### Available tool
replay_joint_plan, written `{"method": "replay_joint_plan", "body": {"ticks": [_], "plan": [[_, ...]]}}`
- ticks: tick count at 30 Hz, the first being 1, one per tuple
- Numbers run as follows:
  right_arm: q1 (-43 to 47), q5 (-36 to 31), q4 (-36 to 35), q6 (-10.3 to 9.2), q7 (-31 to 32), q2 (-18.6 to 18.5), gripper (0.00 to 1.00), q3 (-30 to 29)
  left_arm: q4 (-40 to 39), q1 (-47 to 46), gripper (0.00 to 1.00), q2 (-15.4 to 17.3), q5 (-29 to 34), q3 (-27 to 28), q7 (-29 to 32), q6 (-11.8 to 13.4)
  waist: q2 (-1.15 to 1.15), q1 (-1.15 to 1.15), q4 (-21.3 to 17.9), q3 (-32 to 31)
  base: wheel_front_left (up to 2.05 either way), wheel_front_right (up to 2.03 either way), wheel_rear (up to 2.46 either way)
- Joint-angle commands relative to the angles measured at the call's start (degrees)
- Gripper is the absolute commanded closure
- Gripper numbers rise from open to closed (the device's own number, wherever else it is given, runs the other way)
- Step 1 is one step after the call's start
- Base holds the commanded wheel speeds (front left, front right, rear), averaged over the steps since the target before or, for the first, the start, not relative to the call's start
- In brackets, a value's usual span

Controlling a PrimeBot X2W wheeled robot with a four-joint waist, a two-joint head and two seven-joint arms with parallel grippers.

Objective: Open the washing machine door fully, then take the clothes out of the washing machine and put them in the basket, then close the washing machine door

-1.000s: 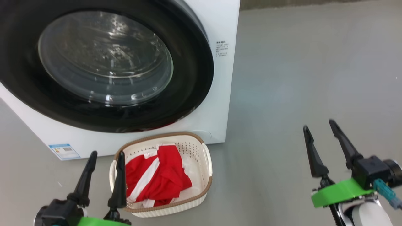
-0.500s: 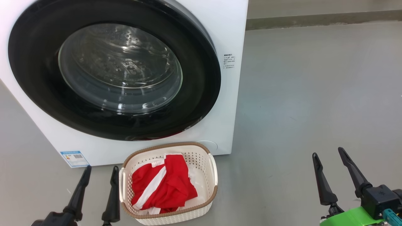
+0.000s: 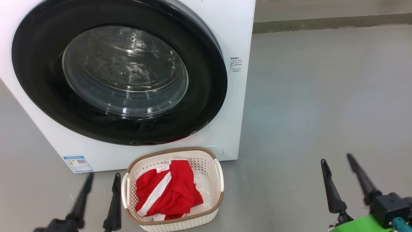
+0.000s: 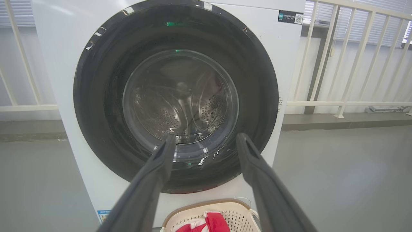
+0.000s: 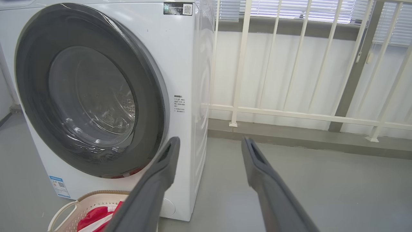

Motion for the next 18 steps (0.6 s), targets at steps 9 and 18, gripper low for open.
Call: {"method": "replay_joint_plan", "body": {"ticks": [9,18], "plan": [[1.09,2.82,3.99,0.00,0.80,0.82,1.00,0.17,4.09,0.92,1.00,-0.87,-2.56,-0.05,0.98,-0.04,0.00,0.04,0.00,0.04,0.00,0.00,0.00],[0.19,9.17,4.52,-0.01,2.24,0.60,1.00,0.15,4.40,0.40,1.00,-0.80,-8.60,0.17,2.40,-0.11,0.00,0.01,-0.01,0.22,0.00,0.00,0.00]]}}
